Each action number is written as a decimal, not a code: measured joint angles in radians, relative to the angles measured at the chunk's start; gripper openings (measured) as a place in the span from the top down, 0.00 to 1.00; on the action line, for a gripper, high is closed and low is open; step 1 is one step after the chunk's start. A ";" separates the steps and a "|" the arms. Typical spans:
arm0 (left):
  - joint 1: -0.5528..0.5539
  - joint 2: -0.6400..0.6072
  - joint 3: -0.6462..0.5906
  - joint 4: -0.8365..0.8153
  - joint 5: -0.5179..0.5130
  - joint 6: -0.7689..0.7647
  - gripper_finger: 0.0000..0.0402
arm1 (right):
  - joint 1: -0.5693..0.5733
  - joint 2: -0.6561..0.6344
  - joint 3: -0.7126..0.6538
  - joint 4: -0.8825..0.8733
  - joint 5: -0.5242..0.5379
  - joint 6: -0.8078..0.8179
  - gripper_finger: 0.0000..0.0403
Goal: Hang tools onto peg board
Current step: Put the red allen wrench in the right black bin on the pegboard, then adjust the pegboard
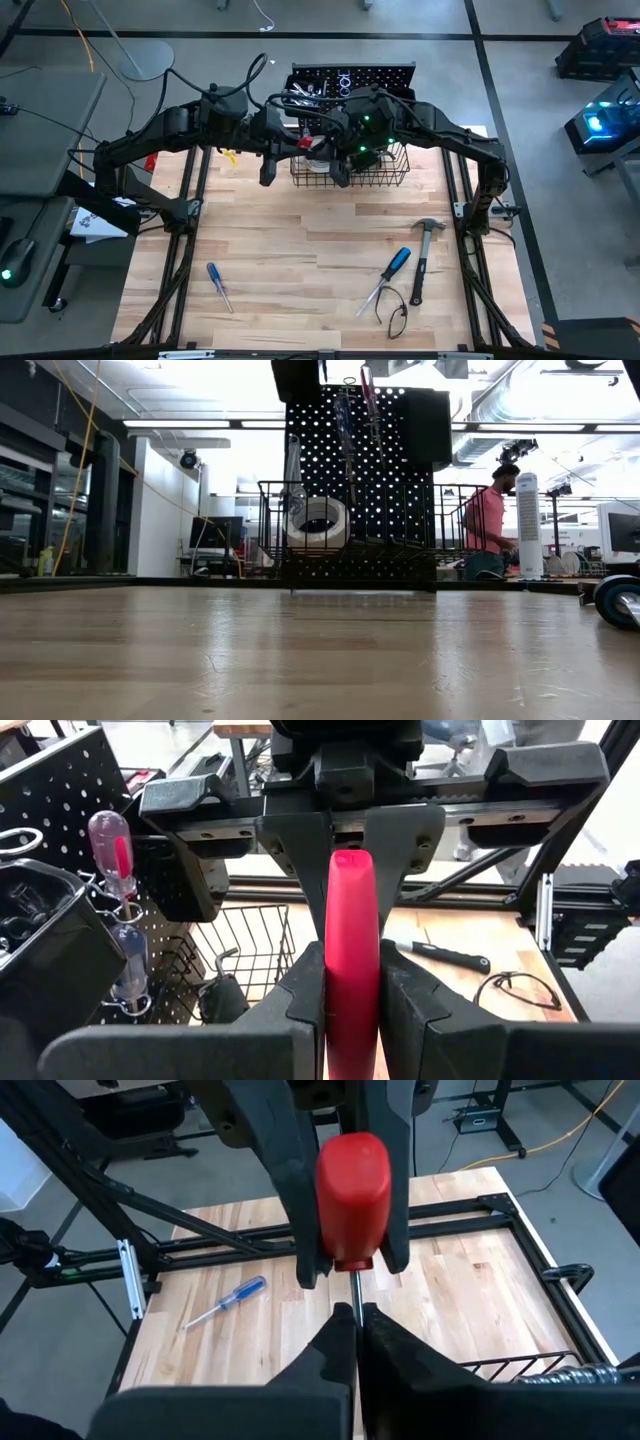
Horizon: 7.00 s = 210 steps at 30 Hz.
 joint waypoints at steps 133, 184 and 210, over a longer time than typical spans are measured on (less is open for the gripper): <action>0.185 -0.463 -0.500 0.582 0.183 -0.210 1.00 | -0.120 -0.362 -0.406 0.202 0.921 0.140 1.00; 0.186 -0.468 -0.507 0.603 0.126 -0.264 1.00 | -0.229 -0.589 -0.838 0.294 0.876 0.457 0.55; 0.221 -0.489 -0.507 0.553 0.107 -0.245 1.00 | -0.230 -0.594 -0.475 -0.036 0.825 0.291 0.54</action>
